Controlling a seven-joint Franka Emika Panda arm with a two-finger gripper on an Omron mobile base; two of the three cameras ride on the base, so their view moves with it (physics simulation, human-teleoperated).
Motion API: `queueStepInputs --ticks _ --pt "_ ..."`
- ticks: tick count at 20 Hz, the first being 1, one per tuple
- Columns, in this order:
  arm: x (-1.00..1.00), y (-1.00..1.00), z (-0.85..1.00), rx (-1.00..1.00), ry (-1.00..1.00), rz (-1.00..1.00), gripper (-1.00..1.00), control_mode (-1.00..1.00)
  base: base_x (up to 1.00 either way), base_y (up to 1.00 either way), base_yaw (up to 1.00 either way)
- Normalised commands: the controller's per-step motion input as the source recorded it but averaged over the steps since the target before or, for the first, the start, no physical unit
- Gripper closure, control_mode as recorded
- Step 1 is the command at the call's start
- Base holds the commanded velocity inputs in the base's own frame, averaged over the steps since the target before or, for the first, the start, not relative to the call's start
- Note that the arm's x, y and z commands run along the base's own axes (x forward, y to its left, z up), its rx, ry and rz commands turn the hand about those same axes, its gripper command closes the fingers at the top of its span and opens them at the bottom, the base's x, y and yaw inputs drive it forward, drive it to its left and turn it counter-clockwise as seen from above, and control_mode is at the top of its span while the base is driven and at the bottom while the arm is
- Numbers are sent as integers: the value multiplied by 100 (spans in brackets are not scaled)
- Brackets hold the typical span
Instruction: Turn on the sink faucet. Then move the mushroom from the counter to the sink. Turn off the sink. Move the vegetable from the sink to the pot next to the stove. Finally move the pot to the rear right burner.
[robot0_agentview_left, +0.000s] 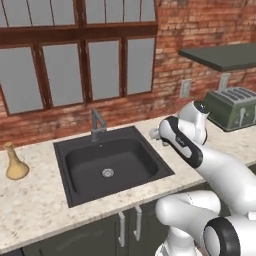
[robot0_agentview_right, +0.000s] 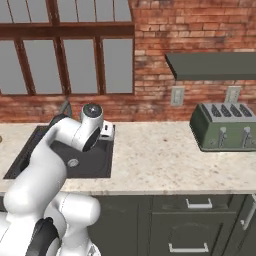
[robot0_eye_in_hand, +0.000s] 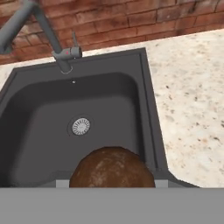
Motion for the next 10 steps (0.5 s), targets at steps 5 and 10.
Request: queueStepInputs --ticks 5,10 --pt "0 0 0 0 0 0 100 100 -13 -24 -41" --pt "0 0 0 0 0 0 100 100 -8 -22 -44"
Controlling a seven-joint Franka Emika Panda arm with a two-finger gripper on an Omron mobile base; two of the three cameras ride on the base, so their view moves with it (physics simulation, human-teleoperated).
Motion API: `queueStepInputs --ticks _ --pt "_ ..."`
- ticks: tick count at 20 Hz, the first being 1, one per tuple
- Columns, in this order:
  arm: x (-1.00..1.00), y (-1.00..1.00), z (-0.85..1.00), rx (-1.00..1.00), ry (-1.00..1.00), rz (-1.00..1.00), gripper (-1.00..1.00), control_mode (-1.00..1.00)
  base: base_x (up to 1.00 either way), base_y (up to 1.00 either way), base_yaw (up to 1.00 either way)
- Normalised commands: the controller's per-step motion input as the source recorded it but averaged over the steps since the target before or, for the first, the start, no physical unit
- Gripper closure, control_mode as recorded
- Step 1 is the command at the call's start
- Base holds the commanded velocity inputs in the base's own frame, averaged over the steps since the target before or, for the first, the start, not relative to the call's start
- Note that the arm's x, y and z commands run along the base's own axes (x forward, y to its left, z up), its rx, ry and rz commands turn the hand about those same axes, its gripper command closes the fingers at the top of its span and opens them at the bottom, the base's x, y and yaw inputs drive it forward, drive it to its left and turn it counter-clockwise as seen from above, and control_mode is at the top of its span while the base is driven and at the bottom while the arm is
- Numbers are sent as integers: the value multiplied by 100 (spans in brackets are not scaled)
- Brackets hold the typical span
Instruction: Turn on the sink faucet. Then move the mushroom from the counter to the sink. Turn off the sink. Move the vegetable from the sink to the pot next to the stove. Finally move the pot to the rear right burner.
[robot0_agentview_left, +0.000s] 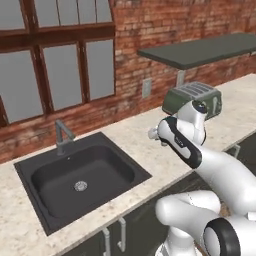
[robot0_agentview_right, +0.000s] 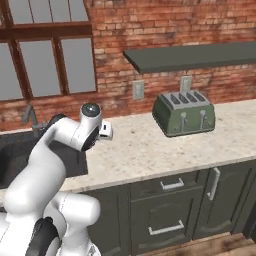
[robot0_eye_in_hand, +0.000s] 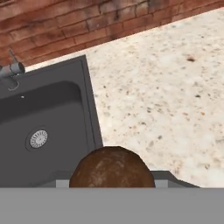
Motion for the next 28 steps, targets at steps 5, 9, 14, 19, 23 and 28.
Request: queueStepInputs --ticks 5,9,14,19,23,28 --pt "0 0 0 0 0 0 100 100 -6 -16 -46" --pt "0 0 0 0 0 0 100 100 -6 -13 -47" --pt "0 0 0 0 0 0 100 100 -3 -14 -47" --pt "0 0 0 0 0 0 100 100 0 -19 -46" --pt "0 0 0 0 0 0 100 100 0 -20 -47" --pt "0 0 0 0 0 0 100 100 0 -23 -46"
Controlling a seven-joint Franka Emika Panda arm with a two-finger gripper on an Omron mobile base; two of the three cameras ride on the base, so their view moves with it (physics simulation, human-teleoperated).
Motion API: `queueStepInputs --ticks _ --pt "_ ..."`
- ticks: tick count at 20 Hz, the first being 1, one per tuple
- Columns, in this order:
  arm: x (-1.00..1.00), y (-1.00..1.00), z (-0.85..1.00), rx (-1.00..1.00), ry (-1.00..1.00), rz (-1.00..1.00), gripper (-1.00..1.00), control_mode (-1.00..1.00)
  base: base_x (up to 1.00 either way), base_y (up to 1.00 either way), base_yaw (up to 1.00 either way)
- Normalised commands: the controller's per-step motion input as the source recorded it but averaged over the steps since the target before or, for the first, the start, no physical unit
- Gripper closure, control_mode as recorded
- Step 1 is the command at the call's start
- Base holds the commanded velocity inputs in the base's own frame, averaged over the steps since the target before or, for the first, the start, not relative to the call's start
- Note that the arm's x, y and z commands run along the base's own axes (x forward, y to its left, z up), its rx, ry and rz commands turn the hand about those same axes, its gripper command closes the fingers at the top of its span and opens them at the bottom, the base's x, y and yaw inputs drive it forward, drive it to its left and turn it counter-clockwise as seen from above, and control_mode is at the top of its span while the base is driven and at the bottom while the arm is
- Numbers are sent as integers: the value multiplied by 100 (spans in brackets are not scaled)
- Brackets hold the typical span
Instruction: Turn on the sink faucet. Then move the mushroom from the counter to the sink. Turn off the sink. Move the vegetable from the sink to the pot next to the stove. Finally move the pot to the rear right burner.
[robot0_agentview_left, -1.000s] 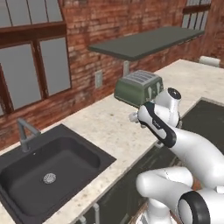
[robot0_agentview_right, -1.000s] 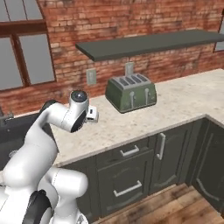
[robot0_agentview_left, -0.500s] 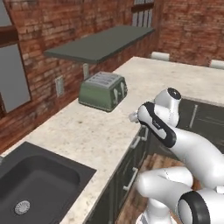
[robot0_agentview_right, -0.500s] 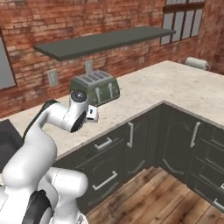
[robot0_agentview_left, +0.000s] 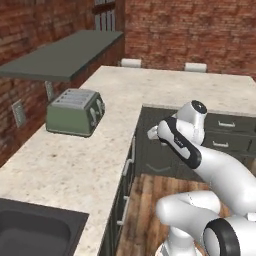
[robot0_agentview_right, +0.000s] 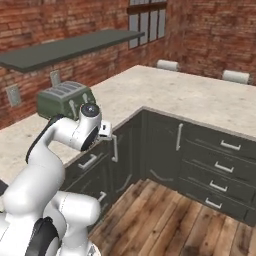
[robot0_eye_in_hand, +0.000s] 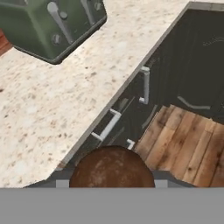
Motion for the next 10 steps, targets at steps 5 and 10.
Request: queueStepInputs --ticks 5,10 --pt "0 0 0 0 0 0 100 100 0 -25 -47" --pt "0 0 0 0 0 0 100 100 0 -27 -47"
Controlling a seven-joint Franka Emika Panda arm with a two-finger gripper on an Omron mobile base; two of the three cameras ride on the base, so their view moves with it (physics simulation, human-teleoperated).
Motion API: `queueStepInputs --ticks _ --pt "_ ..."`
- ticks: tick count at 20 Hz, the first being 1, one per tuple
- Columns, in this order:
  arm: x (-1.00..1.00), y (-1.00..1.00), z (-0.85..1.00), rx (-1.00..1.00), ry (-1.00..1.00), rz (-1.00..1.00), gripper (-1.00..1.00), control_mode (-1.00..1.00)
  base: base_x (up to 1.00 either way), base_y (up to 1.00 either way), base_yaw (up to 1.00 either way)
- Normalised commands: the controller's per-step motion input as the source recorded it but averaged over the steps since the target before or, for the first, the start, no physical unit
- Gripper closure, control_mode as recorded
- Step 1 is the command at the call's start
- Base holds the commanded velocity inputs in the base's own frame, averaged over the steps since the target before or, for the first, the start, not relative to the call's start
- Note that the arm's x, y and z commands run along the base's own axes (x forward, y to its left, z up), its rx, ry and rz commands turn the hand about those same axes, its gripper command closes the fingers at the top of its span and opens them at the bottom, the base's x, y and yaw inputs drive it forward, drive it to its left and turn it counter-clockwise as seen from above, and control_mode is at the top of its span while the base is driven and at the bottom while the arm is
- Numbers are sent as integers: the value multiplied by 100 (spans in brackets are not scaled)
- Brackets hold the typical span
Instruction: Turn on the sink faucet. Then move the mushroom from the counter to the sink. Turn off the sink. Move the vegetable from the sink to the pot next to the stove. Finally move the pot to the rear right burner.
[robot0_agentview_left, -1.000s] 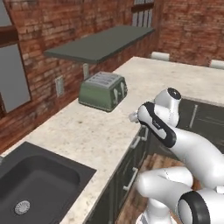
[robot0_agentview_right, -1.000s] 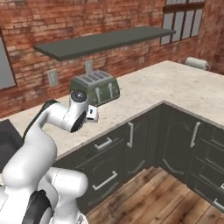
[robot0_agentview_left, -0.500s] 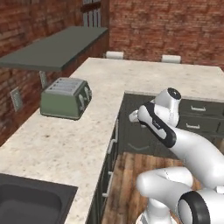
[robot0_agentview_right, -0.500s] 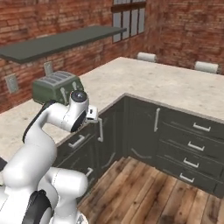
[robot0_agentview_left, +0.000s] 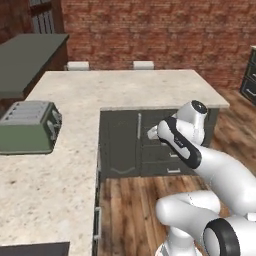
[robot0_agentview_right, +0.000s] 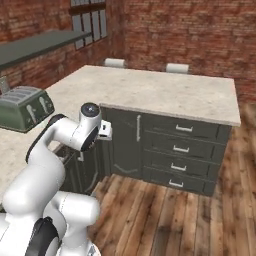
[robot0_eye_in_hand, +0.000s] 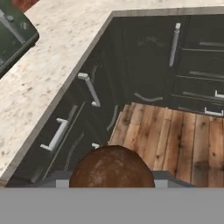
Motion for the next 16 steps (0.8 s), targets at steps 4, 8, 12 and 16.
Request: queueStepInputs --ticks 4,8,12,16 --pt "0 0 0 0 0 0 100 100 0 -28 -47" --pt "0 0 0 0 0 0 100 100 0 -31 -46" --pt "0 0 0 0 0 0 100 100 0 -33 -46" --pt "0 0 0 0 0 0 100 100 1 -33 -45"
